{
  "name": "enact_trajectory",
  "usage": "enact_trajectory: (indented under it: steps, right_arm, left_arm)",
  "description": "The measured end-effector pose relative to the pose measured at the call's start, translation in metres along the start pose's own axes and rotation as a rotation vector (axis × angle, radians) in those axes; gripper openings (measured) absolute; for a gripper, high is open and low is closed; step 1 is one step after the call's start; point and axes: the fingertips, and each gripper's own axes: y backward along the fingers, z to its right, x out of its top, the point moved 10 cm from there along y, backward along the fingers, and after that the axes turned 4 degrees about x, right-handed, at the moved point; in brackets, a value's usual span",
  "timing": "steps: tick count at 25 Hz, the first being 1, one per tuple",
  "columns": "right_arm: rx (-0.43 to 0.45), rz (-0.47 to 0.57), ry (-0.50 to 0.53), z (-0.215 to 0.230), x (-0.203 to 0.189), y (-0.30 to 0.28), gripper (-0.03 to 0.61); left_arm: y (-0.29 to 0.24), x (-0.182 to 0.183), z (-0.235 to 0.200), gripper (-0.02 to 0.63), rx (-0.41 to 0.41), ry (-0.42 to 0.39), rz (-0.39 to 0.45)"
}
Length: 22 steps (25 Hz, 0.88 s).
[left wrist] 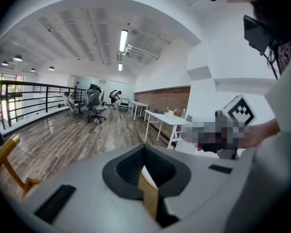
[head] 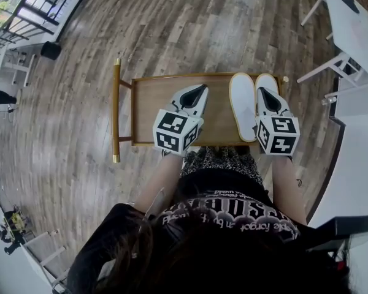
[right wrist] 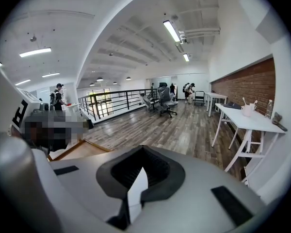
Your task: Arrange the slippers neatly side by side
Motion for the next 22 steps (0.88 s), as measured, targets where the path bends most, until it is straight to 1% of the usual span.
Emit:
enact_trajectory:
  steps: [9,17,22]
  right_arm:
    - [-0.043,0.033,0.028,-0.003,0.011,0.003,0.003]
    - [-0.037,0.019,0.055,-0.006,0.011,-0.001,0.003]
    - [-0.031,0.021,0.05,-0.001,0.012,-0.001,0.003]
  left_arm:
    - [0.013,-0.013,-0.018,0.002,0.03,0.032,-0.02]
    - [0.012,-0.025,-0.019,0.002,0.021,0.048,-0.051]
    - [0.006,-0.025,-0.017,0.002,0.012,0.052,-0.065]
